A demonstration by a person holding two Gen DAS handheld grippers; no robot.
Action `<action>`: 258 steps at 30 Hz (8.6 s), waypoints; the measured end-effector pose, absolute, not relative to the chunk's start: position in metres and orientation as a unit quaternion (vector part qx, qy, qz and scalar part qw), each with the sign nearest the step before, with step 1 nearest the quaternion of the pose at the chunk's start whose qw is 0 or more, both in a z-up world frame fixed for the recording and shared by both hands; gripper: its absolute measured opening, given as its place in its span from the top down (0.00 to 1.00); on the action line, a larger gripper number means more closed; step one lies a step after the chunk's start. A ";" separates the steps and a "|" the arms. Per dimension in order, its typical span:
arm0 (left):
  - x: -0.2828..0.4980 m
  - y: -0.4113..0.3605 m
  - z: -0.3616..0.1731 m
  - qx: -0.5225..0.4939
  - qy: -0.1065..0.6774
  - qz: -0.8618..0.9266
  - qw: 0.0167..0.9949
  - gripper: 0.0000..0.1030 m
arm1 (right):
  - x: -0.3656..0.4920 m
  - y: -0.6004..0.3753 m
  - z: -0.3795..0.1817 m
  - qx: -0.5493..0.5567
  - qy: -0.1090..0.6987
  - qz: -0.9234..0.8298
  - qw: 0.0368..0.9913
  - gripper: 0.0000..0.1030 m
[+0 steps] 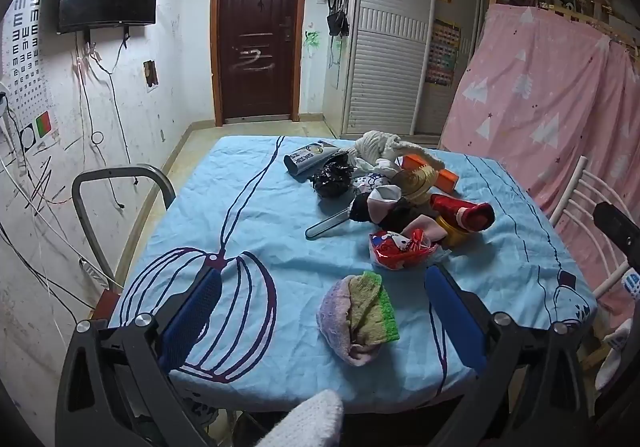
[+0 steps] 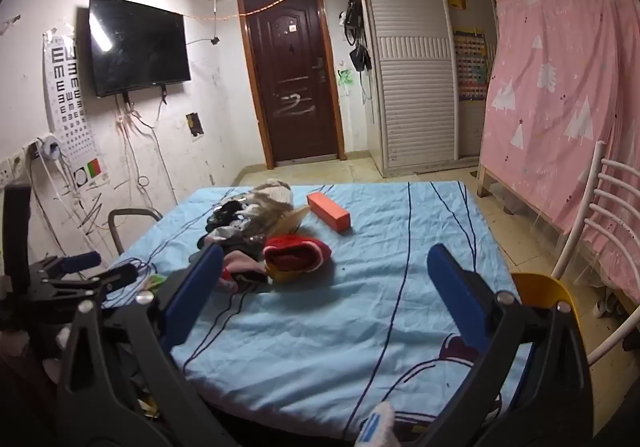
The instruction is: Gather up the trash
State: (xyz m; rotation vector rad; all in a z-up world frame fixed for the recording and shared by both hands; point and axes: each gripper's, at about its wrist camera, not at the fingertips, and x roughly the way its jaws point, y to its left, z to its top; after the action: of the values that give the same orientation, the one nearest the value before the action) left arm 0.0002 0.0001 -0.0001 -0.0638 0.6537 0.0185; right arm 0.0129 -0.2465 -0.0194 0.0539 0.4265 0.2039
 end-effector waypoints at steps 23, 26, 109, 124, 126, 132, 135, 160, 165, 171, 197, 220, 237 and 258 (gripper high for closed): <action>0.010 0.005 -0.002 -0.037 0.333 0.017 0.942 0.10 | 0.023 -0.248 -0.016 0.016 0.201 0.098 0.975 0.04; 0.010 0.007 -0.001 -0.037 0.332 0.019 0.942 0.10 | 0.023 -0.247 -0.014 0.014 0.199 0.098 0.975 0.04; 0.031 -0.007 -0.045 -0.024 0.405 -0.039 0.913 0.10 | 0.065 -0.205 -0.052 -0.022 0.262 0.151 0.953 0.04; 0.049 0.001 -0.059 -0.038 0.412 -0.054 0.909 0.78 | 0.135 -0.197 -0.073 -0.014 0.351 0.162 0.922 0.05; 0.050 0.001 -0.059 -0.038 0.408 -0.056 0.910 0.81 | 0.142 -0.197 -0.077 -0.004 0.361 0.168 0.917 0.05; 0.055 0.004 -0.057 -0.041 0.402 -0.058 0.913 0.81 | 0.161 -0.203 -0.089 0.029 0.399 0.178 0.899 0.45; 0.058 0.006 -0.056 -0.043 0.403 -0.056 0.912 0.81 | 0.163 -0.203 -0.090 0.035 0.402 0.185 0.896 0.61; 0.078 -0.070 0.012 -0.021 0.334 -0.122 0.934 0.81 | 0.113 -0.338 -0.035 0.108 0.268 0.081 0.954 0.72; 0.086 -0.115 0.018 0.004 0.329 -0.153 0.932 0.81 | 0.101 -0.387 -0.033 0.128 0.254 0.040 0.958 0.71; 0.099 -0.175 0.028 0.025 0.323 -0.199 0.925 0.81 | 0.089 -0.440 -0.041 0.143 0.253 -0.005 0.957 0.71; 0.160 -0.407 -0.012 0.020 0.400 -0.332 0.854 0.55 | 0.088 -0.548 -0.110 0.228 0.282 -0.093 0.927 0.39; 0.136 -0.319 0.013 -0.010 0.379 -0.280 0.882 0.35 | 0.085 -0.502 -0.082 0.215 0.259 -0.043 0.941 0.17; 0.113 -0.199 0.016 -0.013 0.360 -0.194 0.913 0.29 | 0.106 -0.405 -0.064 0.154 0.285 0.023 0.946 0.10; 0.102 -0.064 -0.019 -0.034 0.379 -0.114 0.918 0.24 | 0.136 -0.276 -0.064 0.066 0.331 0.090 0.937 0.09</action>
State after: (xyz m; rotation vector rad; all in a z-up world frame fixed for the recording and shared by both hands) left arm 0.1018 -0.0643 -0.0185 -0.0702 0.7802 -0.2339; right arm 0.1363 -0.2758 -0.0645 0.1342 0.6755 0.1846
